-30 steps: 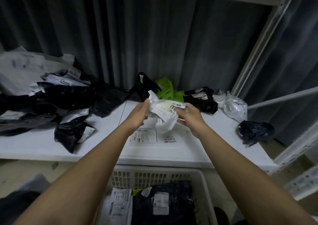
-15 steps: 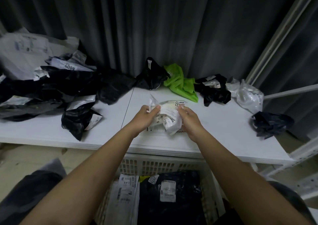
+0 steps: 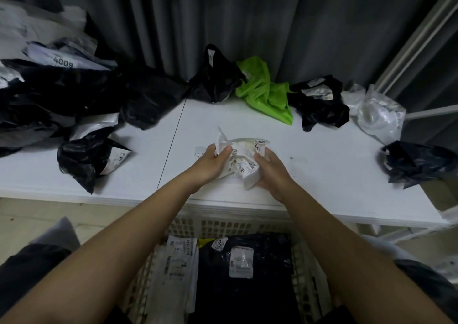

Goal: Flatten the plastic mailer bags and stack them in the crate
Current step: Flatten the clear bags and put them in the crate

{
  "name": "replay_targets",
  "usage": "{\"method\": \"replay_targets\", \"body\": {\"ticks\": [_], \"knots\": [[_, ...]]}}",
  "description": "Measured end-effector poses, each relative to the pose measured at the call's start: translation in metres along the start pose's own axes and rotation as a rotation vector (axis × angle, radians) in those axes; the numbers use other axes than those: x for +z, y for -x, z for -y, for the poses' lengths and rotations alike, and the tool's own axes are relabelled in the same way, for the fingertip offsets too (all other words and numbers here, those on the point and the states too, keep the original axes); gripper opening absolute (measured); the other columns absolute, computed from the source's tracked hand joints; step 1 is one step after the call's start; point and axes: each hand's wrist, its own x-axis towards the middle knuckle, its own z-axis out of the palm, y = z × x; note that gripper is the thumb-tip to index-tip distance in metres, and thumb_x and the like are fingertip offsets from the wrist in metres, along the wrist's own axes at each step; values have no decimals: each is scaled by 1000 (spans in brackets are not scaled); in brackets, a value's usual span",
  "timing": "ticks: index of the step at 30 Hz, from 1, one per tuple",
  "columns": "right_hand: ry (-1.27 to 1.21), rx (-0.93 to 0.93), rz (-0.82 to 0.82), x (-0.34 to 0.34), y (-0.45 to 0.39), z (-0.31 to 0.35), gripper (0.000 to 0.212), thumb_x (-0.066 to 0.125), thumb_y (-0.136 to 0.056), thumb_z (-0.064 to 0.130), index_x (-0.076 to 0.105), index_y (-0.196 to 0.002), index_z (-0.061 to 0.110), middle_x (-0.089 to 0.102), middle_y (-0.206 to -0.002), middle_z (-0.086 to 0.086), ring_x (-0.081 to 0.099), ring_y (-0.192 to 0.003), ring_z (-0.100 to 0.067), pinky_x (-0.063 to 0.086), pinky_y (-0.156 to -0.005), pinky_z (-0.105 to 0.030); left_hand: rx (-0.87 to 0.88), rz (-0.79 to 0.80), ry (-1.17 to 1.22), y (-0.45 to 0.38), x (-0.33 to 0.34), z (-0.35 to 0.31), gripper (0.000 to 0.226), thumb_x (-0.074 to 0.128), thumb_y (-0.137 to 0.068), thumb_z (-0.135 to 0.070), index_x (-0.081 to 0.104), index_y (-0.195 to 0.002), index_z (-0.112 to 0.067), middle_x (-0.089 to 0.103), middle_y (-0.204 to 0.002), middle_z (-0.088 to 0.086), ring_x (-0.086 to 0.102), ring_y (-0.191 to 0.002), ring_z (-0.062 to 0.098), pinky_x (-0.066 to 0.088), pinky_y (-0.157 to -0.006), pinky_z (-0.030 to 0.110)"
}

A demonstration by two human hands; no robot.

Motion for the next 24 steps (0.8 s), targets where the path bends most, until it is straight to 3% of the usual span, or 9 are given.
{"method": "replay_targets", "body": {"ticks": [2,6,10,14,17,19,22,24], "knots": [[-48,1,-7,-2,-5,-4,54,59,-93,34,42,-142,19,54,-137,-3,61,-111,-21,52,-92,-46,-14,5,40,-3,0,6,52,40,-96,-52,37,-135,-17,51,-134,-1,52,-120,16,41,-106,39],[-132,43,54,-9,-11,-13,83,75,-66,54,47,-138,24,59,-132,-2,63,-112,-22,51,-94,-50,-39,-44,113,-8,0,18,52,46,-96,-48,38,-137,-16,58,-127,7,59,-111,20,48,-97,37],[-176,-32,110,-9,-8,-13,45,70,-87,26,56,-128,18,67,-119,-5,65,-108,-23,54,-88,-45,-46,-102,116,-11,-1,18,73,54,-89,-53,25,-147,-20,52,-127,-2,50,-121,17,39,-108,40],[-335,-10,281,-7,4,-3,46,67,-84,14,57,-128,9,65,-122,-14,63,-111,-30,54,-88,-47,-32,-175,275,-12,-7,19,76,72,-82,-33,29,-144,-22,60,-113,0,59,-111,19,44,-103,38],[-296,72,358,-9,9,2,52,68,-79,19,55,-130,14,64,-125,-11,63,-112,-28,55,-89,-42,-22,-227,380,-12,-16,19,52,71,-84,-20,47,-130,-21,63,-113,10,64,-100,24,48,-94,44],[-223,97,352,-13,11,7,47,64,-82,36,58,-125,18,66,-120,-6,64,-110,-25,52,-94,-41,20,-216,366,-10,-23,17,37,67,-87,-14,55,-122,-16,65,-100,8,66,-89,22,53,-89,45],[-181,124,234,-21,7,17,49,52,-89,53,64,-115,14,66,-112,-6,65,-102,-21,54,-83,-36,84,-154,289,-8,-29,13,28,62,-91,-8,58,-118,-12,65,-87,1,67,-72,10,54,-63,24],[-52,108,209,-23,6,20,37,57,-92,44,66,-111,13,68,-107,-6,66,-92,-16,54,-76,-31,104,-126,264,-8,-30,11,26,60,-91,-6,59,-116,-11,65,-84,-1,66,-68,5,51,-58,17]]}}
